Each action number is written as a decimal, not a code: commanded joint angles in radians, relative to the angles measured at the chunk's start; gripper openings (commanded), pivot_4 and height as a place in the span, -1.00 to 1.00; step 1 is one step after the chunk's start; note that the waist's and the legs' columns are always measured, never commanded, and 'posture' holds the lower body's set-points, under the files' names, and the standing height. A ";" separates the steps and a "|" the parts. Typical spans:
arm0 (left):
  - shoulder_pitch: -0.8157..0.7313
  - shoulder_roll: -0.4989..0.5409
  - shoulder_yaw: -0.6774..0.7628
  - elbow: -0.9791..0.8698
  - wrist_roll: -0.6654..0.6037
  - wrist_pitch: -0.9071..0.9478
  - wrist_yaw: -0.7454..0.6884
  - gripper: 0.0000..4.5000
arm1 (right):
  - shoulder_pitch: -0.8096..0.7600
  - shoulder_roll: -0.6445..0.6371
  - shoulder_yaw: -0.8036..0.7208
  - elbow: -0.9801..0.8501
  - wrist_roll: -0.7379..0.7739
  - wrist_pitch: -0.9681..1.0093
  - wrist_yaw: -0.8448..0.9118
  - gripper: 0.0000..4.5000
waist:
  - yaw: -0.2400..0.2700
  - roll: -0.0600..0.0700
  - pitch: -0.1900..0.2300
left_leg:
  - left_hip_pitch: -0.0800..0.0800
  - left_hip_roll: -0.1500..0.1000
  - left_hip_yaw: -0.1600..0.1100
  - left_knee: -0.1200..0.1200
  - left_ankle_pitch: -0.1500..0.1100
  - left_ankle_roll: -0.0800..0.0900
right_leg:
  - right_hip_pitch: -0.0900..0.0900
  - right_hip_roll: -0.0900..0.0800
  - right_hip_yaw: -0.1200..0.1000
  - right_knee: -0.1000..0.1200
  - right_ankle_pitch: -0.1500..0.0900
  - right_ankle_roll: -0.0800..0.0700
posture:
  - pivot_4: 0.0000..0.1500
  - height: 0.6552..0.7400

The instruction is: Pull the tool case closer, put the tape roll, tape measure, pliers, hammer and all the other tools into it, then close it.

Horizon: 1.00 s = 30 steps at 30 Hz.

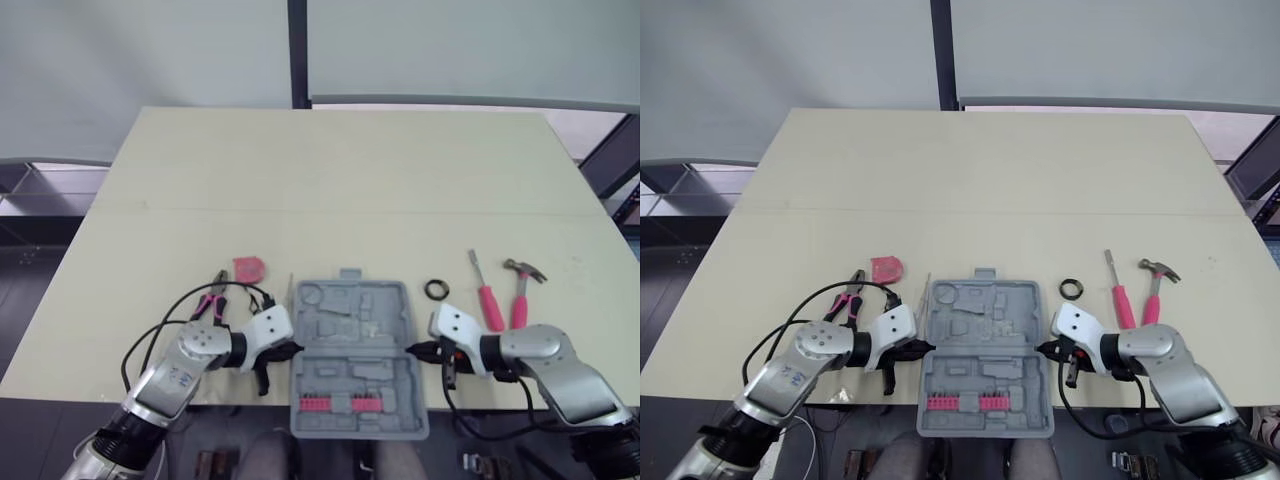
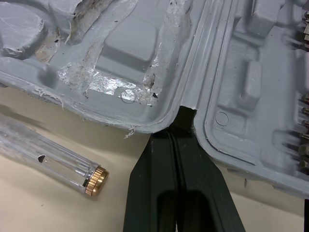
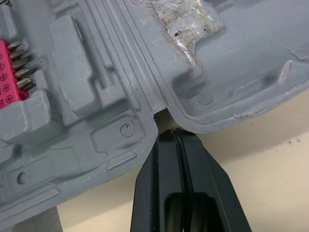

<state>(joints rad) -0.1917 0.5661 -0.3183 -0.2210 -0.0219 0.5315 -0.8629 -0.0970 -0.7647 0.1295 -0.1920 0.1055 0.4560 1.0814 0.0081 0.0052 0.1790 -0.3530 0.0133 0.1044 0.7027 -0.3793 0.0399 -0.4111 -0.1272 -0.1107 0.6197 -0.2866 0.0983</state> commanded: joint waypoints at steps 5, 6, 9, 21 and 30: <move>-0.010 -0.032 -0.038 -0.030 -0.015 -0.008 -0.007 -0.99 | 0.008 -0.029 -0.029 -0.022 0.038 -0.035 0.013 -1.00 | 0.009 0.000 0.000 | 0.000 0.000 0.000 0.000 0.000 0.000 | 0.000 0.000 0.000 0.000 0.000 0.000 | 1.00 1.00; -0.010 -0.035 -0.039 -0.031 -0.019 -0.006 -0.010 -0.99 | 0.012 -0.033 -0.031 -0.024 0.039 -0.035 0.016 -1.00 | 0.010 0.000 0.000 | 0.000 0.000 0.000 0.000 0.000 0.000 | 0.000 0.000 0.000 0.000 0.000 0.000 | 1.00 1.00; -0.010 -0.036 -0.044 -0.033 -0.021 -0.004 -0.017 -0.99 | 0.021 -0.042 -0.034 -0.024 0.040 -0.041 0.019 -1.00 | 0.013 0.000 0.000 | 0.000 0.000 0.000 0.000 0.000 0.000 | 0.000 0.000 0.000 0.000 0.000 0.000 | 1.00 1.00; -0.045 -0.054 -0.039 0.051 0.005 -0.057 0.009 -0.99 | 0.027 -0.054 -0.029 -0.009 0.038 -0.049 0.008 -1.00 | 0.015 0.000 0.000 | 0.000 0.000 0.000 0.000 0.000 0.001 | 0.000 0.000 -0.001 0.000 0.000 0.000 | 1.00 1.00; -0.039 -0.041 -0.036 0.057 0.004 -0.060 -0.003 -0.99 | 0.028 -0.055 -0.028 0.027 0.029 -0.068 0.002 -1.00 | 0.015 0.000 0.000 | 0.000 -0.001 0.000 0.000 0.000 0.001 | 0.001 0.000 -0.002 0.000 0.000 0.000 | 1.00 1.00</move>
<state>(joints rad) -0.2303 0.5251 -0.3440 -0.1535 -0.0183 0.4775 -0.8659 -0.0680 -0.8173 0.1097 -0.1591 0.1208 0.4088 1.0830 0.0235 0.0052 0.1790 -0.3530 0.0126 0.1042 0.7028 -0.3790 0.0407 -0.4106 -0.1274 -0.1126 0.6196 -0.2865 0.0985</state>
